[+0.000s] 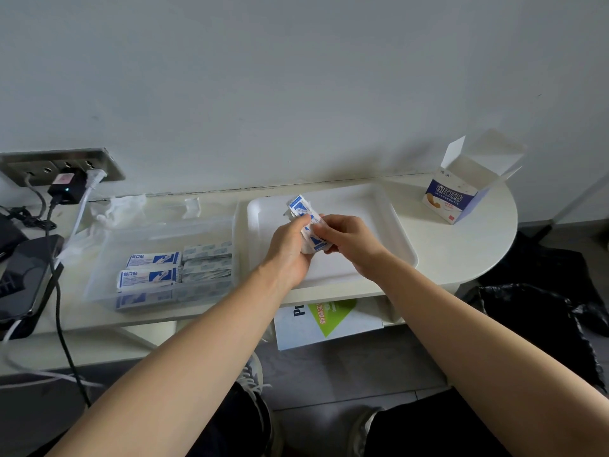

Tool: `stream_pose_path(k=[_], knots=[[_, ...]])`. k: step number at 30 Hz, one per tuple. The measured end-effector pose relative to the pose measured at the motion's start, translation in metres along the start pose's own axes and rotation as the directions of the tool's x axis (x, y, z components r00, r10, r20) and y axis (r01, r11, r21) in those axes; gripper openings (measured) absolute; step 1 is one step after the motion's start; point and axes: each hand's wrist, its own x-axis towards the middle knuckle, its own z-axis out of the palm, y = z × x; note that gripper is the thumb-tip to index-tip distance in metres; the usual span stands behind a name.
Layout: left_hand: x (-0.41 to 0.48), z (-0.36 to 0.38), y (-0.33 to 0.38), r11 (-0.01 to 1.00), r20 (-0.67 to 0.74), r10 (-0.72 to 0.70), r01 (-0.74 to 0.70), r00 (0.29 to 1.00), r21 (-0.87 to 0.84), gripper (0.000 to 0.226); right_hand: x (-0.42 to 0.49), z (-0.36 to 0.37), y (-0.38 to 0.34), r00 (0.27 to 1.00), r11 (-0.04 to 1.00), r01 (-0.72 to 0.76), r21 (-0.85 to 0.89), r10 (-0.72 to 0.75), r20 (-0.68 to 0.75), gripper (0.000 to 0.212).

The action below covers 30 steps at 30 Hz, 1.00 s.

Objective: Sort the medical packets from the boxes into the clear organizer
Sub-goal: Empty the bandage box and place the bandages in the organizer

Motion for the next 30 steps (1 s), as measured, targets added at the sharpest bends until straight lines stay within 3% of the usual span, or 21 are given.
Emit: stream_pose_path(k=[1, 7, 13, 20, 26, 30], knots=[[0.0, 0.0, 0.0, 1.0, 0.013, -0.017, 0.017, 1.0, 0.015, 0.018, 0.0, -0.001, -0.001, 1.0, 0.999, -0.006, 0.038, 0.006, -0.018, 0.004], [0.006, 0.005, -0.005, 0.997, -0.01, -0.006, 0.007, 1.0, 0.08, 0.033, 0.004, -0.007, -0.003, 0.984, 0.986, -0.083, 0.146, 0.104, -0.142, 0.014], [0.016, 0.008, -0.01, 0.997, -0.114, 0.02, -0.011, 0.993, 0.079, 0.03, 0.003, -0.011, 0.0, 0.992, 0.991, -0.109, 0.079, 0.114, -0.063, 0.012], [0.012, 0.012, -0.01, 0.999, -0.109, -0.009, 0.004, 0.994, -0.04, 0.027, 0.003, -0.013, 0.002, 0.984, 0.988, -0.124, 0.092, 0.135, -0.119, 0.01], [0.016, 0.013, -0.012, 0.995, -0.124, 0.063, -0.053, 0.99, 0.079, 0.024, 0.003, -0.015, 0.002, 0.988, 0.991, -0.115, 0.073, 0.122, -0.093, 0.012], [0.018, 0.015, -0.013, 0.997, -0.144, 0.054, -0.046, 0.988, 0.057, 0.017, 0.005, -0.017, 0.001, 0.99, 0.992, -0.1, 0.072, 0.106, -0.091, 0.009]])
